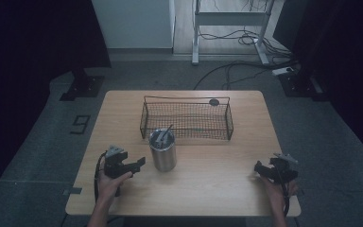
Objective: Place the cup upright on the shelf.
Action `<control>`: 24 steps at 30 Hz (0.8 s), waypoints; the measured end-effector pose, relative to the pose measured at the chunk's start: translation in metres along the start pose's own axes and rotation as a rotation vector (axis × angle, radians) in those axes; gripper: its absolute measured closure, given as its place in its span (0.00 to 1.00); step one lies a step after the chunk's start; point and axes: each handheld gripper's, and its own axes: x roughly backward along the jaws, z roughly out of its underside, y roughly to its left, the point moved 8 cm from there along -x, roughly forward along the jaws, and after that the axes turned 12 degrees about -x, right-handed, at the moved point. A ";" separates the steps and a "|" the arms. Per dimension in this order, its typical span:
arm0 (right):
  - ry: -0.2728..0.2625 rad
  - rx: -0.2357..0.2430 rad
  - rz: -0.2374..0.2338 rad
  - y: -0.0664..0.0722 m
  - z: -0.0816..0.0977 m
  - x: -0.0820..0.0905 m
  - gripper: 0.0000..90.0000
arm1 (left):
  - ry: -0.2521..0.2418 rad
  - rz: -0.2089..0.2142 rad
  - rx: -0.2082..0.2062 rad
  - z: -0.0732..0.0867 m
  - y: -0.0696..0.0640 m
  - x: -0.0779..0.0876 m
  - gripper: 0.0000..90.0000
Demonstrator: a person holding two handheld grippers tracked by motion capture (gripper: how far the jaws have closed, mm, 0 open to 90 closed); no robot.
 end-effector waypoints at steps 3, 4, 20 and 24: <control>0.000 0.003 -0.003 0.000 0.000 0.000 0.01 | -0.001 0.010 0.001 0.000 -0.002 -0.001 0.16; 0.000 0.003 -0.003 0.000 0.000 0.000 0.01 | 0.000 0.013 -0.003 0.000 -0.003 -0.001 0.16; 0.000 0.003 -0.002 0.000 0.000 0.000 0.01 | -0.014 0.072 0.032 -0.003 -0.006 -0.002 0.17; -0.001 0.003 -0.002 0.000 0.000 0.000 0.02 | -0.027 0.069 0.036 -0.005 -0.005 0.000 0.17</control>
